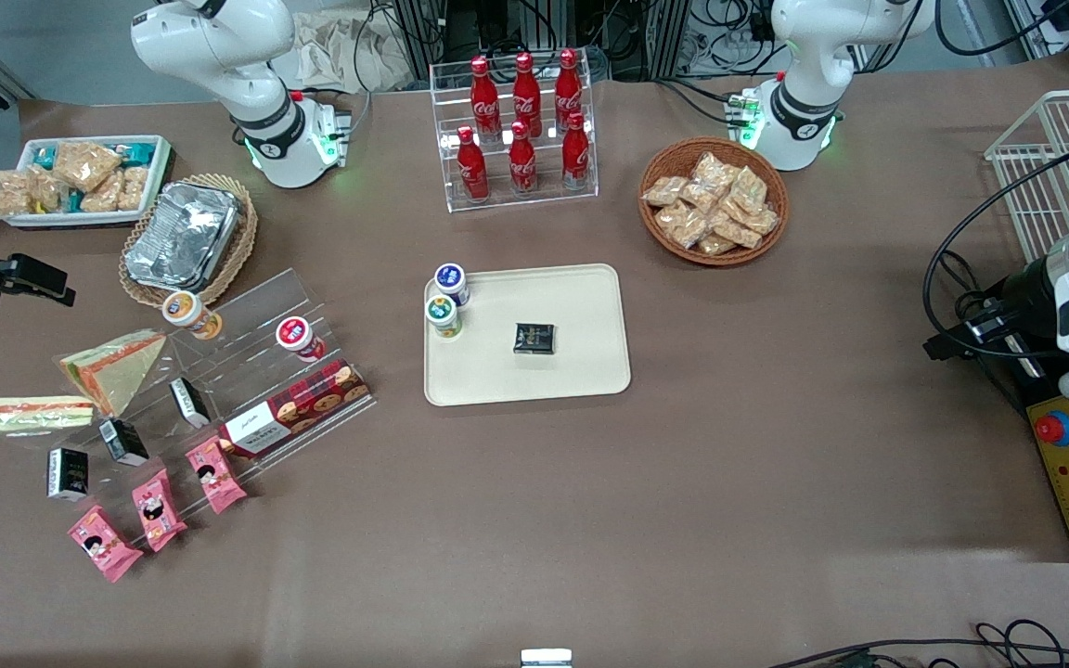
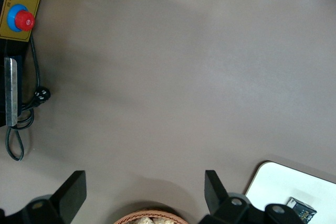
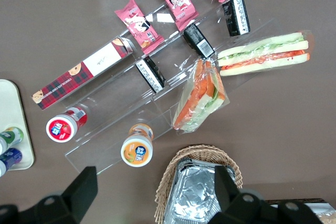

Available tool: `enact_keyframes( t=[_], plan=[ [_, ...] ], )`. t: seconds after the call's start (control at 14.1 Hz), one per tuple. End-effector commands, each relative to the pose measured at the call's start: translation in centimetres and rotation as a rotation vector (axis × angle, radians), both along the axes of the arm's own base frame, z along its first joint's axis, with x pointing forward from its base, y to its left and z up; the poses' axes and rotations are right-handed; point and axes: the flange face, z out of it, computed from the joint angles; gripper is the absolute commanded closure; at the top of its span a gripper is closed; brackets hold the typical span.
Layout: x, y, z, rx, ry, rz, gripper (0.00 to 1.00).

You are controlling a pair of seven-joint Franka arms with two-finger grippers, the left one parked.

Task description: Place sandwich on tray

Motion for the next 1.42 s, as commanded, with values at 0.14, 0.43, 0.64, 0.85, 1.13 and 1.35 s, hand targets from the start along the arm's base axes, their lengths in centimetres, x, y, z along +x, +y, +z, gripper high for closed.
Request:
enact_keyframes(
  t=[0.14, 0.43, 0.64, 0.85, 1.13, 1.35],
  plan=[
    [0.2, 0.5, 0.6, 0.003, -0.006, -0.004, 0.01],
    [0.4, -0.2, 0.9, 0.02, -0.022, -0.127, 0.01],
    [0.5, -0.5, 0.8, -0.009, -0.028, -0.416, 0.01],
    [0.5, -4.0, -0.6, -0.035, -0.006, -0.547, 0.01],
    [1.2, -9.2, -3.2, -0.08, -0.019, -0.831, 0.01],
    [4.1, -9.8, -6.7, -0.153, -0.046, -1.097, 0.01]
  ],
)
